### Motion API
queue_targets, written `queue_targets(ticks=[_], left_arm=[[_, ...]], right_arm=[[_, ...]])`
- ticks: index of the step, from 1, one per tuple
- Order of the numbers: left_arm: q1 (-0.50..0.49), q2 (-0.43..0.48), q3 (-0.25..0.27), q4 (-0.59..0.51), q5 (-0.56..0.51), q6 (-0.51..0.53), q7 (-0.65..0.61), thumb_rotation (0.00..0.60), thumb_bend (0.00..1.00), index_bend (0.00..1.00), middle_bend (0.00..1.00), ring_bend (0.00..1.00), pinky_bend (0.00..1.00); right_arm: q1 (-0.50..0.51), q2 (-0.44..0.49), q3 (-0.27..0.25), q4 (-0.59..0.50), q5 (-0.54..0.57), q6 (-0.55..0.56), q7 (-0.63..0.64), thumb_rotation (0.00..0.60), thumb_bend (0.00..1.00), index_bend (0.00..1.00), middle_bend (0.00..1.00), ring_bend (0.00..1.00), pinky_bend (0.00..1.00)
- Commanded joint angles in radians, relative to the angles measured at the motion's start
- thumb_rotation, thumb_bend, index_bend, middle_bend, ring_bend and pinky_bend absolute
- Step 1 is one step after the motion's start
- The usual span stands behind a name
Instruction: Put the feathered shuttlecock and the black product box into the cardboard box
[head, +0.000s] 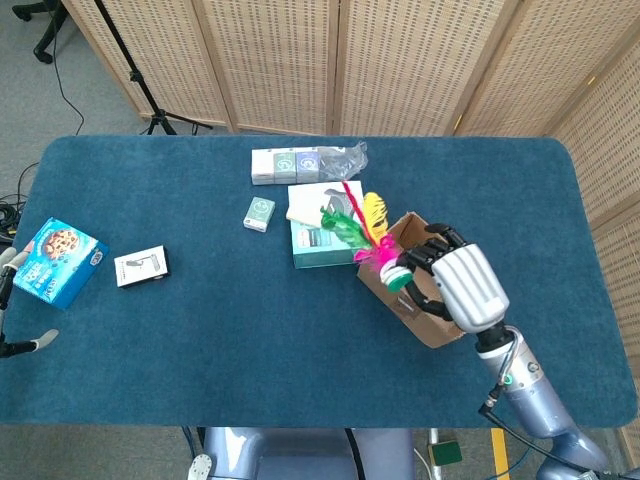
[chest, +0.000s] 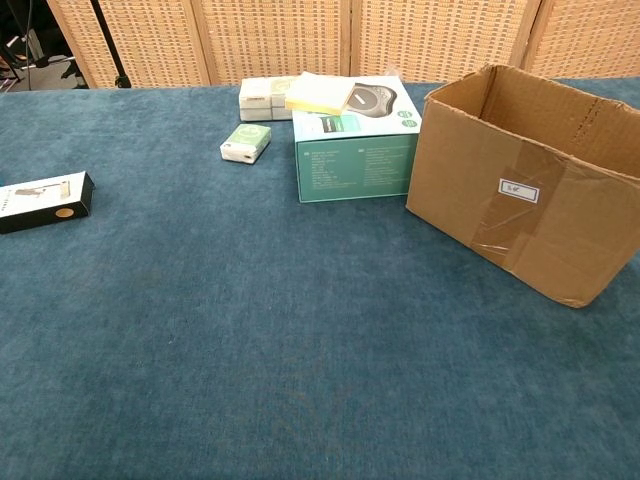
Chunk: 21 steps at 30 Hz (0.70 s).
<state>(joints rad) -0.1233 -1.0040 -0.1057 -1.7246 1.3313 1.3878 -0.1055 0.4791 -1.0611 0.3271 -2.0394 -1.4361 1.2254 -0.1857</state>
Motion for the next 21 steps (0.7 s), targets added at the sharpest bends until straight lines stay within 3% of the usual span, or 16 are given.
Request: queue_targets(ticks=[1,13,14,15,16,18,21], left_arm=[[0.000,0.001,-0.001,-0.001,-0.001,0.000,-0.001,0.600,0.00,0.00,0.00,0.00,0.00],[0.004,0.014,-0.006,-0.008,0.000,0.006,-0.026,0.600,0.00,0.00,0.00,0.00,0.00],[0.004,0.015,-0.006,-0.008,-0.001,0.004,-0.029,0.600,0.00,0.00,0.00,0.00,0.00],[0.004,0.016,-0.006,-0.008,-0.002,0.003,-0.030,0.600,0.00,0.00,0.00,0.00,0.00],[0.003,0.017,-0.006,-0.007,-0.002,0.002,-0.031,0.600,0.00,0.00,0.00,0.00,0.00],[0.003,0.017,-0.007,-0.006,-0.003,0.000,-0.033,0.600,0.00,0.00,0.00,0.00,0.00],[0.002,0.018,-0.008,-0.004,-0.005,-0.003,-0.035,0.600,0.00,0.00,0.00,0.00,0.00]], right_arm=[[-0.009,0.044,0.009,0.056,0.053,-0.006,0.012,0.600,0.54,0.55,0.56,0.50,0.23],[-0.045,0.014,-0.117,0.249,-0.019,-0.034,0.071,0.600,0.53,0.55,0.55,0.50,0.24],[-0.047,0.005,-0.126,0.261,-0.029,-0.029,0.071,0.600,0.47,0.51,0.49,0.45,0.24],[-0.048,0.000,-0.132,0.268,-0.034,-0.028,0.069,0.600,0.32,0.40,0.35,0.32,0.21],[-0.050,-0.002,-0.139,0.273,-0.039,-0.029,0.064,0.600,0.24,0.32,0.27,0.25,0.19],[-0.051,0.008,-0.165,0.278,-0.045,-0.053,0.041,0.600,0.02,0.07,0.04,0.03,0.07],[-0.056,0.027,-0.168,0.251,-0.016,-0.059,0.000,0.600,0.00,0.00,0.00,0.00,0.00]])
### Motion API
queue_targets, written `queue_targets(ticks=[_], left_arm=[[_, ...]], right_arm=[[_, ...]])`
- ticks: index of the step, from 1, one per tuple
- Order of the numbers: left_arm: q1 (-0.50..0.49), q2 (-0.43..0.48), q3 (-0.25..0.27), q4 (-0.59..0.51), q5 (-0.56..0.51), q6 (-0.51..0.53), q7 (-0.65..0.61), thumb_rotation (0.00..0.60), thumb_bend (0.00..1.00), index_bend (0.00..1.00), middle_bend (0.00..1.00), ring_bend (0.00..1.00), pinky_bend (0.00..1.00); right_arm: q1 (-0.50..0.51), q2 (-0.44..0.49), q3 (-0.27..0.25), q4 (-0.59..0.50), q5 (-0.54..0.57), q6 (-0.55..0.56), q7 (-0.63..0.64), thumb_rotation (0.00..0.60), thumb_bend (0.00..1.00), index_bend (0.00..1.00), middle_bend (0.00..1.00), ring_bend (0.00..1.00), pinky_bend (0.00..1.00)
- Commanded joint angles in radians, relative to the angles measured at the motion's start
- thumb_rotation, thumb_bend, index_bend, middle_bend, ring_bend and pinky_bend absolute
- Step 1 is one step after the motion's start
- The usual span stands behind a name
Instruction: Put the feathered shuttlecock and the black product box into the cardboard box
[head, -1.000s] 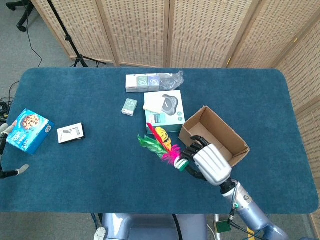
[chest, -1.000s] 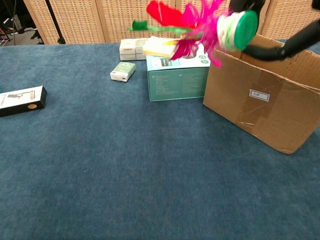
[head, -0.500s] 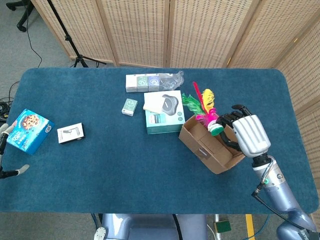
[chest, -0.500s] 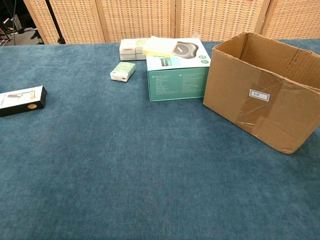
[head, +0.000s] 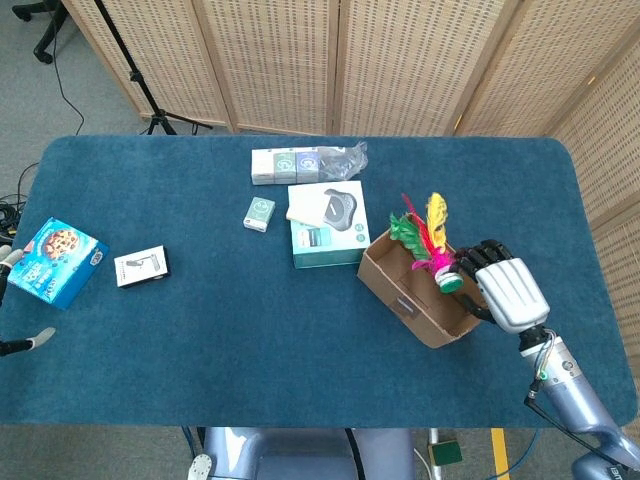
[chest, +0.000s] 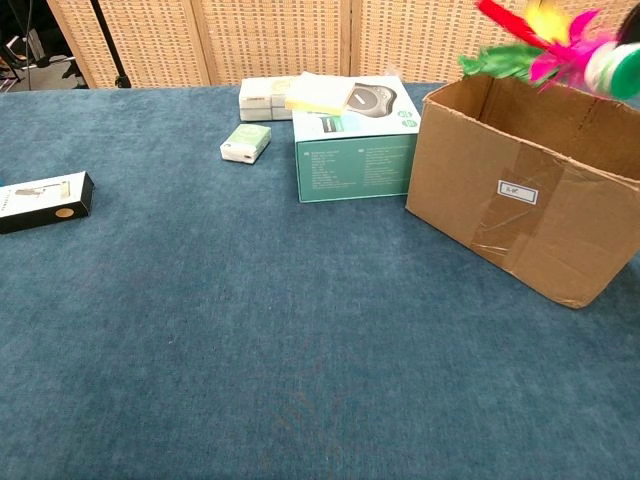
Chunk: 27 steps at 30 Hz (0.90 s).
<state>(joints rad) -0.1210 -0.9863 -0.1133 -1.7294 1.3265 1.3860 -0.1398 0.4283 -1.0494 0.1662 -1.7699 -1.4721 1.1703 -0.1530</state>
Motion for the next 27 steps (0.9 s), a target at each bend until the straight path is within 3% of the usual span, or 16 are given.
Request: queue_targets(ticks=[1,17,27], left_arm=[[-0.001,0.000,0.000,0.000,-0.001,-0.002,-0.001,0.600,0.00,0.00,0.00,0.00,0.00],[0.000,-0.006,0.003,0.000,0.000,-0.001,0.014,0.600,0.00,0.00,0.00,0.00,0.00],[-0.013,-0.011,-0.005,0.012,-0.028,-0.028,0.022,0.600,0.00,0.00,0.00,0.00,0.00]], right_arm=[[-0.008,0.016,-0.001,-0.027,0.024,0.009,-0.037,0.600,0.00,0.00,0.00,0.00,0.00],[-0.095,0.151,-0.008,-0.165,-0.057,0.171,-0.036,0.600,0.00,0.00,0.00,0.00,0.00],[-0.175,0.129,-0.102,-0.053,-0.212,0.264,0.040,0.600,0.00,0.00,0.00,0.00,0.00]])
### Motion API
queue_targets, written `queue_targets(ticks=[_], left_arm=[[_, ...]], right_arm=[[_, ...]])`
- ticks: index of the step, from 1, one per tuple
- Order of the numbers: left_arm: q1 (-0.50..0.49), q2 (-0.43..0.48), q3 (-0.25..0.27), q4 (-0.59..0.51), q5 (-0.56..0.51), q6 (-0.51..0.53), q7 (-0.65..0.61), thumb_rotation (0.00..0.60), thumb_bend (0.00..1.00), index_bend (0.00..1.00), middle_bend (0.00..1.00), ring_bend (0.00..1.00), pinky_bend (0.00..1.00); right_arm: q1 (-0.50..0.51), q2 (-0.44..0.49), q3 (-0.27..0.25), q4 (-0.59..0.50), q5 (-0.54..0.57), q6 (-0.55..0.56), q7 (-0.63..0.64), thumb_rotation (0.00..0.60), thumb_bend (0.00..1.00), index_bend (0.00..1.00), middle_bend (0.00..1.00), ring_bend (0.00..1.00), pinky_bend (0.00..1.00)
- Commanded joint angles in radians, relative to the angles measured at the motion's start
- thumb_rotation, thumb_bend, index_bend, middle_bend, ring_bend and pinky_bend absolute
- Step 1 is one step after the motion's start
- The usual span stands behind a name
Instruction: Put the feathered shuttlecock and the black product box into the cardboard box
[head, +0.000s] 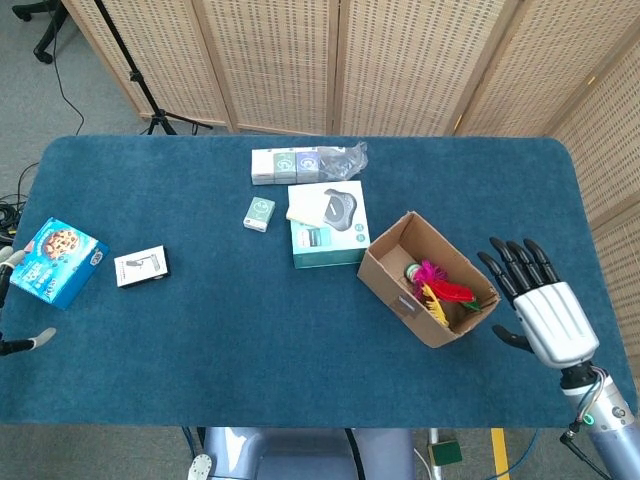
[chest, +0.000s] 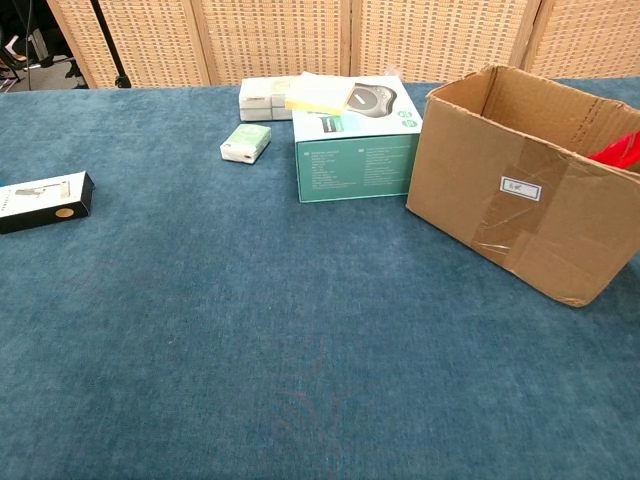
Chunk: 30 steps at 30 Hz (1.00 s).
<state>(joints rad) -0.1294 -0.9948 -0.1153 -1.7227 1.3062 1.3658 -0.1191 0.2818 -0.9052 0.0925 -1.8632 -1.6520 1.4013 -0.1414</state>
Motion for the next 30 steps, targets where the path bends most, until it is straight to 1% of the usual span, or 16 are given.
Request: queue_targets(ticks=[1,5,8,10,12,15,21,24,27,30], left_arm=[[-0.007,-0.004,-0.004,0.008,-0.011,-0.012,0.003,0.600,0.00,0.00,0.00,0.00,0.00],[-0.029,-0.017,-0.015,0.026,-0.027,-0.038,0.020,0.600,0.00,0.00,0.00,0.00,0.00],[-0.058,-0.046,-0.033,0.054,-0.056,-0.074,0.028,0.600,0.00,0.00,0.00,0.00,0.00],[-0.084,-0.068,-0.041,0.076,-0.071,-0.115,0.019,0.600,0.00,0.00,0.00,0.00,0.00],[-0.125,-0.092,-0.050,0.111,-0.093,-0.184,0.018,0.600,0.00,0.00,0.00,0.00,0.00],[-0.186,-0.126,-0.062,0.162,-0.134,-0.274,0.063,0.600,0.00,0.00,0.00,0.00,0.00],[-0.298,-0.215,-0.082,0.252,-0.210,-0.410,0.152,0.600,0.00,0.00,0.00,0.00,0.00],[-0.341,-0.262,-0.091,0.307,-0.249,-0.466,0.169,0.600,0.00,0.00,0.00,0.00,0.00],[-0.388,-0.323,-0.111,0.385,-0.299,-0.528,0.163,0.600,0.00,0.00,0.00,0.00,0.00],[-0.429,-0.369,-0.110,0.445,-0.335,-0.586,0.183,0.600,0.00,0.00,0.00,0.00,0.00]], right_arm=[[-0.037,-0.020,-0.034,0.051,-0.036,0.042,0.033,0.600,0.00,0.00,0.00,0.00,0.00],[-0.083,-0.054,-0.056,0.106,-0.048,0.101,0.041,0.600,0.00,0.00,0.00,0.00,0.00],[-0.119,-0.088,-0.065,0.146,-0.048,0.147,0.023,0.600,0.00,0.00,0.00,0.00,0.00],[-0.140,-0.111,-0.073,0.166,-0.051,0.173,0.030,0.600,0.00,0.00,0.00,0.00,0.00],[-0.160,-0.134,-0.081,0.189,-0.054,0.199,0.053,0.600,0.00,0.00,0.00,0.00,0.00],[-0.183,-0.159,-0.089,0.224,-0.055,0.229,0.086,0.600,0.00,0.00,0.00,0.00,0.00],[-0.193,-0.174,-0.087,0.279,-0.050,0.242,0.146,0.600,0.00,0.00,0.00,0.00,0.00],[-0.192,-0.172,-0.083,0.288,-0.045,0.240,0.170,0.600,0.00,0.00,0.00,0.00,0.00],[-0.190,-0.165,-0.079,0.295,-0.038,0.235,0.192,0.600,0.00,0.00,0.00,0.00,0.00],[-0.193,-0.157,-0.076,0.295,-0.033,0.237,0.211,0.600,0.00,0.00,0.00,0.00,0.00]])
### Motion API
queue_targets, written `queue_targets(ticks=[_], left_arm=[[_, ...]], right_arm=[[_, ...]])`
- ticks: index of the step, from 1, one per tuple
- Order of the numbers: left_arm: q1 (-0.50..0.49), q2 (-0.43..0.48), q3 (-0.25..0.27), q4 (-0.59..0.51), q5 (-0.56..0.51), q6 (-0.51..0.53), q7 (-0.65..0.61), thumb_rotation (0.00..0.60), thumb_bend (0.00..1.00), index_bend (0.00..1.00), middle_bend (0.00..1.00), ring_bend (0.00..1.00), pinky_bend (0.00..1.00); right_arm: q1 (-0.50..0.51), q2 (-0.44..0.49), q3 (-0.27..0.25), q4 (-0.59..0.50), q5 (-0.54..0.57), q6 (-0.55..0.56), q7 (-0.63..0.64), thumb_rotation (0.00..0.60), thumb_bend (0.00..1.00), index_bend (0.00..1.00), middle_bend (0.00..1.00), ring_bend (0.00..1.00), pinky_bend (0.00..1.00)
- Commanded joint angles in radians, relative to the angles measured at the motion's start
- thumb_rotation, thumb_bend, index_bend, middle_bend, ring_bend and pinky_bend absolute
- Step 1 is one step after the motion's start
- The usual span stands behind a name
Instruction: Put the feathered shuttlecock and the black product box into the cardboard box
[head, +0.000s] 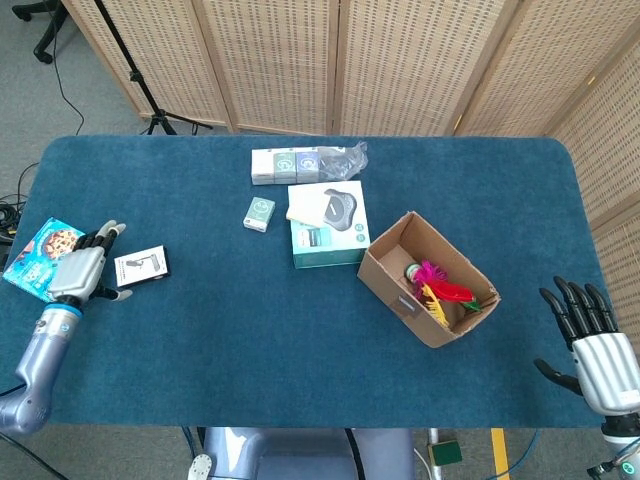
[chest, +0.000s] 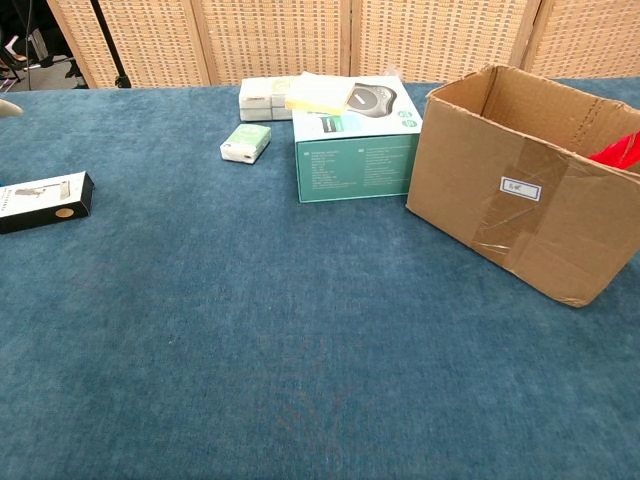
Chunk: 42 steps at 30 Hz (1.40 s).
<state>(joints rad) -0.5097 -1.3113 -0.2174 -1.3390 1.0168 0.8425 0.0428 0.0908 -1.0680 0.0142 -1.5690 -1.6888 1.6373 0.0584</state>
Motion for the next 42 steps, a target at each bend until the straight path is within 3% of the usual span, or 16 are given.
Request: queue_targets(ticks=[1,5,8,13,16,22,30,36,42], left_arm=[[-0.060,-0.064,-0.006,0.076,-0.057,-0.078,0.033,0.600,0.00,0.00,0.00,0.00,0.00],[-0.096,-0.123,-0.002,0.142,-0.122,-0.087,0.099,0.600,0.00,0.00,0.00,0.00,0.03],[-0.111,-0.162,-0.005,0.188,-0.173,-0.096,0.121,0.600,0.00,0.04,0.01,0.00,0.11],[-0.126,-0.226,-0.007,0.273,-0.194,-0.094,0.125,0.600,0.08,0.35,0.31,0.22,0.34],[-0.126,-0.248,0.002,0.302,-0.179,-0.083,0.126,0.600,0.11,0.49,0.41,0.32,0.42],[-0.118,-0.272,0.006,0.317,-0.149,-0.048,0.118,0.600,0.14,0.55,0.46,0.38,0.47],[-0.090,-0.201,0.016,0.151,0.010,0.063,0.053,0.600,0.13,0.55,0.46,0.38,0.47],[-0.077,-0.119,0.071,-0.074,0.217,0.157,0.046,0.600,0.12,0.55,0.46,0.38,0.47],[-0.093,-0.100,0.134,-0.208,0.385,0.193,0.091,0.600,0.12,0.55,0.46,0.38,0.47]], right_arm=[[-0.003,0.008,0.004,0.001,0.005,0.003,0.015,0.600,0.00,0.00,0.00,0.00,0.00],[-0.004,0.015,0.006,0.000,0.010,0.002,0.034,0.600,0.00,0.00,0.00,0.00,0.00],[-0.004,0.018,0.008,-0.001,0.012,-0.002,0.041,0.600,0.00,0.00,0.00,0.00,0.00],[-0.005,0.021,0.009,-0.001,0.011,-0.003,0.051,0.600,0.00,0.00,0.00,0.00,0.00],[-0.005,0.020,0.010,0.000,0.009,-0.004,0.047,0.600,0.00,0.00,0.00,0.00,0.00],[-0.004,0.019,0.006,-0.004,0.003,-0.013,0.044,0.600,0.00,0.00,0.00,0.00,0.00],[-0.004,0.019,0.005,-0.009,-0.004,-0.015,0.041,0.600,0.00,0.00,0.00,0.00,0.00],[-0.005,0.019,0.005,-0.012,-0.004,-0.018,0.038,0.600,0.00,0.00,0.00,0.00,0.00],[-0.006,0.021,0.006,-0.013,-0.004,-0.020,0.037,0.600,0.00,0.00,0.00,0.00,0.00]])
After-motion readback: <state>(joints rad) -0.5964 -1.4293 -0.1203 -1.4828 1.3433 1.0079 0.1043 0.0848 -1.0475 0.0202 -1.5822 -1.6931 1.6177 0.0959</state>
